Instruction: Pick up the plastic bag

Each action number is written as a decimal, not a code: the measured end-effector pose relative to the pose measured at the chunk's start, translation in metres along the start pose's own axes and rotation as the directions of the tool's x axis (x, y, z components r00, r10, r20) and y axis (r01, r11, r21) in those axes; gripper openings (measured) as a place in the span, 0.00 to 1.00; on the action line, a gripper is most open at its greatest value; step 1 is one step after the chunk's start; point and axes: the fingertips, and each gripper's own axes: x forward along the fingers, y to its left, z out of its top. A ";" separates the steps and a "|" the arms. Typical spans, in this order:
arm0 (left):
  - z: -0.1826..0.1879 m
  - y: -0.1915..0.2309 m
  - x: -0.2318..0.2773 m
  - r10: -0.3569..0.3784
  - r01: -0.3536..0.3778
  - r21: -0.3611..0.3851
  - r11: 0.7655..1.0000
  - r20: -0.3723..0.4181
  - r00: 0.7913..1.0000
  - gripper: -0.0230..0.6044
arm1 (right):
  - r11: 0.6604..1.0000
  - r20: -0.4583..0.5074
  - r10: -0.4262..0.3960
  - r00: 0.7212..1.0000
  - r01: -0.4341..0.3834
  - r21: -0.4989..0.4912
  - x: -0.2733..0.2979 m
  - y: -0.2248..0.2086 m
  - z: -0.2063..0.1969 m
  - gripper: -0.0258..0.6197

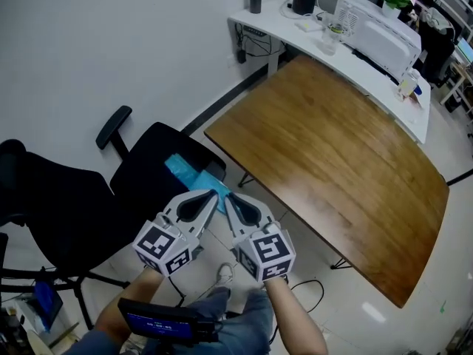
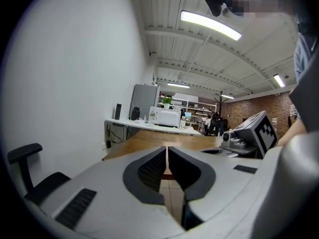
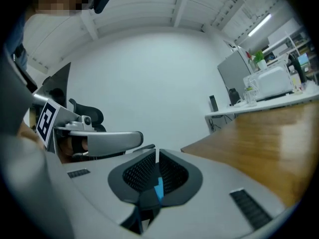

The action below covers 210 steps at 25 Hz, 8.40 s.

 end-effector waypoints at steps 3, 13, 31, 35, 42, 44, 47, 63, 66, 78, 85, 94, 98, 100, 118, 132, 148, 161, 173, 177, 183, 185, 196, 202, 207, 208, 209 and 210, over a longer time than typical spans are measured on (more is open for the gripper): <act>-0.021 0.009 0.011 -0.005 0.005 -0.017 1.000 -0.015 1.000 0.07 | 0.999 -0.015 -0.026 1.000 0.027 0.034 0.011 -0.014 -0.029 0.09; -0.124 0.013 0.043 -0.015 0.000 -0.095 0.995 -0.157 0.988 0.07 | 0.986 -0.074 -0.086 0.994 0.096 0.133 0.028 -0.046 -0.114 0.09; -0.174 0.022 0.051 -0.016 -0.009 -0.110 0.994 -0.221 0.975 0.07 | 0.838 -0.157 -0.154 0.976 0.213 0.502 0.029 -0.088 -0.209 0.39; -0.178 0.027 0.044 -0.004 -0.023 -0.118 0.993 -0.223 0.975 0.07 | 0.721 -0.147 -0.116 0.982 0.185 0.667 0.038 -0.089 -0.233 0.53; -0.183 0.035 0.033 0.018 -0.046 -0.114 0.992 -0.242 0.970 0.07 | 0.479 -0.025 -0.029 0.999 0.036 0.877 0.060 -0.082 -0.252 0.53; -0.184 0.039 0.031 0.025 -0.055 -0.115 0.992 -0.251 0.968 0.07 | 0.416 0.048 0.001 0.999 -0.044 0.908 0.065 -0.078 -0.248 0.53; -0.184 0.042 0.028 0.032 -0.062 -0.113 0.992 -0.248 0.968 0.07 | 0.397 0.179 0.034 0.983 -0.177 0.901 0.066 -0.072 -0.232 0.44; -0.166 0.034 0.013 0.047 -0.080 -0.146 0.986 -0.216 0.975 0.07 | 0.593 0.152 0.058 0.987 -0.157 0.790 0.059 -0.056 -0.166 0.05; -0.158 0.035 0.002 0.054 -0.090 -0.174 0.981 -0.200 0.978 0.07 | 0.612 0.156 0.085 0.984 -0.175 0.772 0.063 -0.044 -0.140 0.05; -0.091 0.057 -0.014 0.094 -0.110 -0.227 0.968 -0.081 0.992 0.07 | 0.725 0.088 0.180 0.980 -0.193 0.662 0.091 -0.015 -0.051 0.05; -0.031 0.093 -0.025 0.139 -0.130 -0.241 0.962 0.017 0.990 0.07 | 0.794 0.072 0.227 0.971 -0.228 0.563 0.128 0.007 0.017 0.05; 0.023 0.145 -0.002 0.225 -0.197 -0.235 0.952 0.097 0.970 0.07 | 0.807 0.077 0.335 0.939 -0.328 0.491 0.185 0.009 0.073 0.05; 0.046 0.169 0.018 0.255 -0.223 -0.231 0.947 0.122 0.959 0.07 | 0.799 0.091 0.369 0.925 -0.366 0.478 0.208 -0.005 0.097 0.05; 0.056 0.178 0.029 0.265 -0.232 -0.229 0.946 0.130 0.955 0.07 | 0.798 0.089 0.385 0.918 -0.380 0.468 0.218 -0.010 0.111 0.05; 0.123 0.219 0.088 0.318 -0.287 -0.182 0.941 0.177 0.931 0.07 | 0.783 0.103 0.477 0.873 -0.476 0.401 0.265 -0.062 0.189 0.05; 0.162 0.145 0.139 0.085 -0.061 -0.109 0.992 0.233 0.969 0.05 | 0.868 0.160 0.305 0.939 -0.343 0.359 0.160 -0.128 0.211 0.05; 0.149 0.029 0.142 -0.170 0.190 -0.066 0.980 0.229 0.958 0.04 | 0.929 0.150 -0.043 0.988 -0.015 0.369 0.023 -0.167 0.173 0.05; 0.108 -0.075 0.140 -0.324 0.334 -0.044 0.942 0.151 0.934 0.04 | 0.902 0.175 -0.216 0.961 0.128 0.413 -0.088 -0.182 0.138 0.05; 0.090 -0.174 0.177 -0.322 0.325 -0.021 0.945 0.099 0.942 0.04 | 0.897 0.143 -0.222 0.965 0.145 0.417 -0.196 -0.219 0.112 0.05; 0.089 -0.211 0.190 -0.339 0.341 -0.015 0.940 0.090 0.937 0.04 | 0.889 0.125 -0.232 0.965 0.158 0.430 -0.231 -0.237 0.106 0.05; 0.084 -0.255 0.205 -0.367 0.370 -0.013 0.929 0.086 0.926 0.04 | 0.883 0.117 -0.242 0.963 0.168 0.439 -0.275 -0.248 0.097 0.05; 0.082 -0.270 0.209 -0.378 0.380 -0.006 0.925 0.077 0.923 0.04 | 0.878 0.115 -0.248 0.962 0.173 0.447 -0.289 -0.251 0.092 0.05; 0.067 -0.342 0.230 -0.438 0.439 0.001 0.899 0.049 0.898 0.04 | 0.853 0.095 -0.290 0.952 0.211 0.478 -0.356 -0.270 0.060 0.04; 0.055 -0.375 0.244 -0.480 0.480 0.004 0.877 0.022 0.877 0.04 | 0.838 0.090 -0.331 0.939 0.249 0.485 -0.388 -0.282 0.048 0.04; 0.044 -0.409 0.252 -0.521 0.521 0.007 0.854 0.005 0.854 0.04 | 0.827 0.085 -0.374 0.923 0.291 0.480 -0.421 -0.289 0.037 0.04; 0.043 -0.415 0.253 -0.529 0.529 0.007 0.849 0.001 0.849 0.04 | 0.824 0.081 -0.384 0.920 0.301 0.479 -0.427 -0.291 0.034 0.04; 0.041 -0.421 0.254 -0.537 0.537 0.007 0.844 -0.002 0.844 0.04 | 0.821 0.079 -0.393 0.916 0.311 0.479 -0.433 -0.292 0.032 0.04; 0.040 -0.426 0.255 -0.544 0.544 0.007 0.839 -0.005 0.839 0.04 | 0.817 0.078 -0.403 0.912 0.320 0.479 -0.438 -0.294 0.030 0.04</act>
